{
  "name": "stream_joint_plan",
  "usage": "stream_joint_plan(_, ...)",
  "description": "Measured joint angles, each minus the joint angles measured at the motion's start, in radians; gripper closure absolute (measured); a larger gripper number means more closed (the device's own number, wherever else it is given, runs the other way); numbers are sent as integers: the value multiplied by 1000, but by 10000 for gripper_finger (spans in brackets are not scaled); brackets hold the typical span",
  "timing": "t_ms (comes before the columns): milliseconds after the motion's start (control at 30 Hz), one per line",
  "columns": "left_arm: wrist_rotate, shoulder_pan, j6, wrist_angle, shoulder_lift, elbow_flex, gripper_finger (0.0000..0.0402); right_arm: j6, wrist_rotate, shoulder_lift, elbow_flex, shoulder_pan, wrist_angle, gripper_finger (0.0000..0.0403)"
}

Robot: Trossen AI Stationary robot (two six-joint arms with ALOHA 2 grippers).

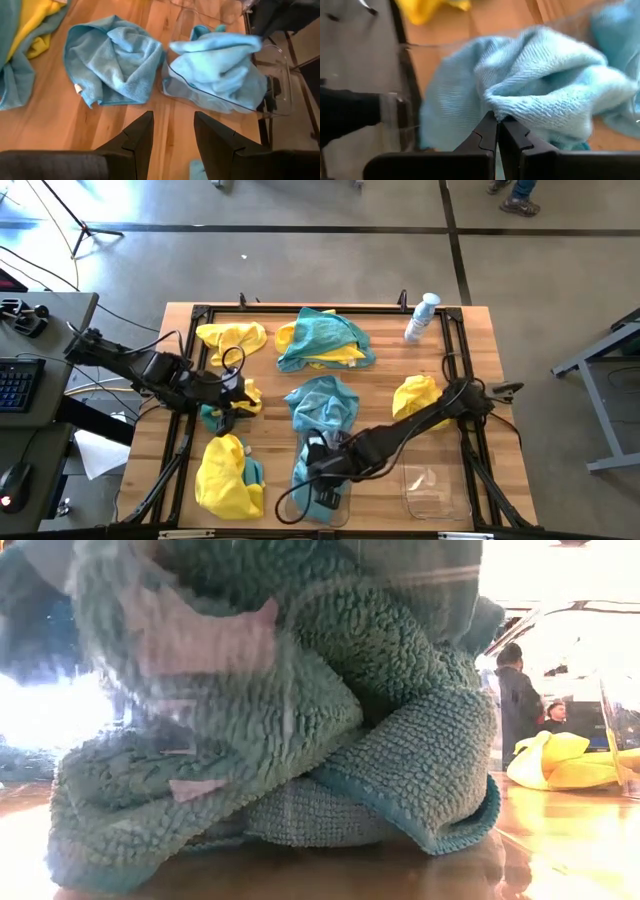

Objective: Sort microfiber towel by color & place in baskets
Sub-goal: Put the blue towel into the left transparent bin

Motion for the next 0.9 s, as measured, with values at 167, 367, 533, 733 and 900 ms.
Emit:
stream_joint_plan(167,-7,-10,0,-1,0,0,271,52,-3,77,0,-18,22,403)
stream_joint_plan(367,-18,-10,2,-1,0,0,271,68,-43,150,0,-28,29,403)
stream_joint_plan(533,-37,-9,2,-2,0,0,271,65,-49,202,0,-28,39,403)
stream_joint_plan(733,-38,-9,4,-14,0,0,271,44,-54,224,0,-28,43,397)
stream_joint_plan(900,-38,-9,1,-22,0,0,271,44,-49,220,0,-28,39,362)
